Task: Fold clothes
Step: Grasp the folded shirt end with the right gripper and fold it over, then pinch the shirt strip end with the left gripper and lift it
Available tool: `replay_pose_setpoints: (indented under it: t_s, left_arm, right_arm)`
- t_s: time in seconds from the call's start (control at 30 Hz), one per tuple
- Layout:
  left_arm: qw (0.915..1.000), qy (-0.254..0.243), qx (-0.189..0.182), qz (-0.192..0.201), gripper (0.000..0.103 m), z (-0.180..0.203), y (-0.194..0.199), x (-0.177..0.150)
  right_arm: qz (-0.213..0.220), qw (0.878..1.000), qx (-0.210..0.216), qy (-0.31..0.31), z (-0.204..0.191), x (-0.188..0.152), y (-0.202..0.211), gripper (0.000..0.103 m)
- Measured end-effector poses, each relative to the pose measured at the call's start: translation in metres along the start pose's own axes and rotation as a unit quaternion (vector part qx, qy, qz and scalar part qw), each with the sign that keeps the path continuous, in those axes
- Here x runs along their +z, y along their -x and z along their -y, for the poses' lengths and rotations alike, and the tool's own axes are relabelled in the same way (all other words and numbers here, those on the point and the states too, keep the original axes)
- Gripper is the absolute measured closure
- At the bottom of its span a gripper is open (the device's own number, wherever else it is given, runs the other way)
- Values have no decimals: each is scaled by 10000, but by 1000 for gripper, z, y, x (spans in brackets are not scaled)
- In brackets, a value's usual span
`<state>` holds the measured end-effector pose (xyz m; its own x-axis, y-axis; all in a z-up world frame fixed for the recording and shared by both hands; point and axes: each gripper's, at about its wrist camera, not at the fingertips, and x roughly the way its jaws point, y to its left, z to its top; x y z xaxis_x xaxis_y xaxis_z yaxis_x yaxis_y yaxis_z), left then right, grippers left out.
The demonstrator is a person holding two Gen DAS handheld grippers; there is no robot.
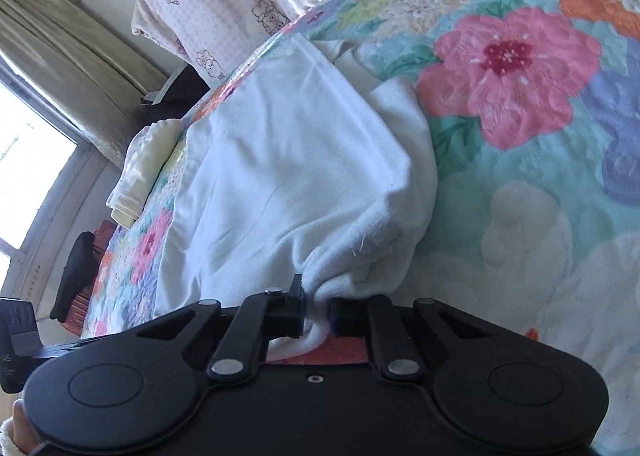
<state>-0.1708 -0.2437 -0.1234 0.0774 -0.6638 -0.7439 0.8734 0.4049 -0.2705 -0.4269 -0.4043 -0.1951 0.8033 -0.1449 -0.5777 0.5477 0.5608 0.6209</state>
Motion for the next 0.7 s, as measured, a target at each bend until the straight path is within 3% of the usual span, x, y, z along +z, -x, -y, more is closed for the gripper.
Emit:
replay_pose_setpoints:
  t_s: [0.17,0.37,0.6,0.7]
  left_arm:
    - [9978,-129,-20,646,36,10,21,4]
    - [9919,-89,-158,1258,35,11,41,7]
    - [9881,-695,-817,1101,34,38,26,1]
    - [9841,-1194,-955,907,25,61,14,-5]
  right_arm:
    - [251,9995,162,58,-11,20,10,91]
    - [237,9995,123,172,-14,22,6,91]
    - [279,9990,66,350,-23,28,4,91]
    - [328,9988,115,347,-26,33,3,91]
